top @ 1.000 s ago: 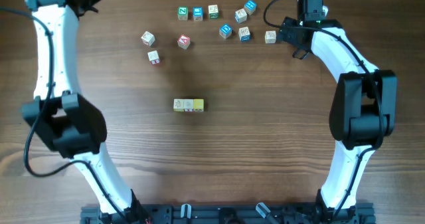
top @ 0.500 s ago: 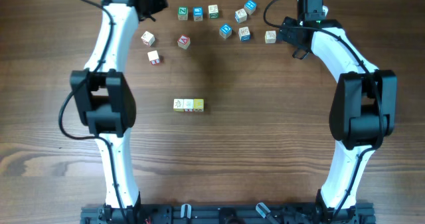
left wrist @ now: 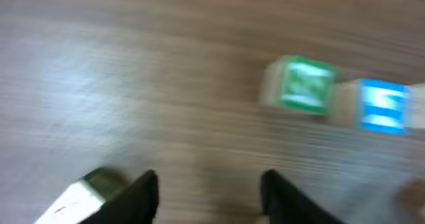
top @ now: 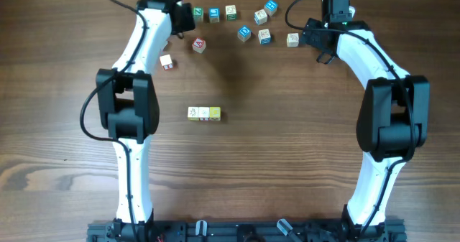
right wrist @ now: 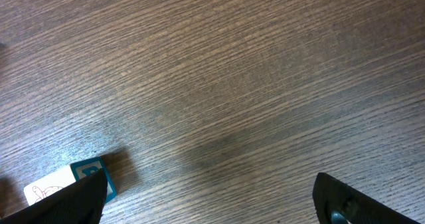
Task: Form a horizontal line
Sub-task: 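Reach the left gripper forward to the cream block marked '1' near the cluster, then close the left gripper on the '1' block and lift it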
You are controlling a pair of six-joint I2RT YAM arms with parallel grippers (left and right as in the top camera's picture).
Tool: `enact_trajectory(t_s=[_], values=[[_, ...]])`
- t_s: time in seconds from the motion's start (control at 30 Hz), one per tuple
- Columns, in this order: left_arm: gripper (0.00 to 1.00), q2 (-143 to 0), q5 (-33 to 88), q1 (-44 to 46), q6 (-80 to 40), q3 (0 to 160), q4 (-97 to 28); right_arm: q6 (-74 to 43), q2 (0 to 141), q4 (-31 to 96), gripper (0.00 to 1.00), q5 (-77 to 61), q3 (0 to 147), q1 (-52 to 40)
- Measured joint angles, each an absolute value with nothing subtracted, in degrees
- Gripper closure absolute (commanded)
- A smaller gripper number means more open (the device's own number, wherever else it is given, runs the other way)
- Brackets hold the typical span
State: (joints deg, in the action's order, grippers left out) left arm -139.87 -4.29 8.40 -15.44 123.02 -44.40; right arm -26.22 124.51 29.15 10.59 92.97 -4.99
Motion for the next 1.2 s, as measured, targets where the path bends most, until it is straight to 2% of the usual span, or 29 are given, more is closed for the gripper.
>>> enact_trajectory(t_s=[0.23,0.3,0.4,0.57,0.63,0.73,0.87,0.93,1.07,1.13,1.2], values=[[0.3,-140.0,-5.3,-0.99,-22.68,123.02,-51.66,-26.22,124.51,29.12,0.0,10.59,92.97,-4.99],[0.25,-140.0,-4.43,-1.48,-23.09,123.02,-51.72,-26.2,124.51,29.15,0.0,10.59,92.97,-4.99],[0.24,-140.11,-3.09,-0.89,-23.29,123.02,-51.77,-26.22,124.51,29.15,0.0,10.59,92.97,-4.99],[0.41,-142.21,-2.44,-0.08,-23.49,123.02,-52.31,-26.22,124.51,29.15,0.0,10.59,92.97,-4.99],[0.57,-142.41,-2.02,0.27,-23.51,123.02,-52.29,-26.22,124.51,29.15,0.0,10.59,92.97,-4.99],[0.67,-142.41,-0.95,0.38,-23.49,123.02,-52.8,-26.22,124.51,29.12,0.0,10.59,92.97,-4.99],[0.67,-142.41,-0.73,0.38,-23.24,123.02,-54.24,-26.22,124.51,29.15,0.0,10.59,92.97,-4.99],[0.57,-142.41,-0.73,0.38,-23.24,123.02,-54.33,-26.2,124.51,29.15,0.0,10.59,92.97,-4.99],[0.57,-142.43,-0.73,0.38,-22.61,123.02,-54.72,-26.22,124.51,29.15,0.0,10.59,92.97,-4.99],[0.62,-142.45,-0.73,0.38,-21.69,123.02,-54.85,-26.22,124.51,29.12,0.0,10.59,92.97,-4.99],[0.73,-142.45,-0.71,0.38,-20.91,123.02,-55.22,-26.2,124.51,29.12,0.0,10.59,92.97,-4.99]])
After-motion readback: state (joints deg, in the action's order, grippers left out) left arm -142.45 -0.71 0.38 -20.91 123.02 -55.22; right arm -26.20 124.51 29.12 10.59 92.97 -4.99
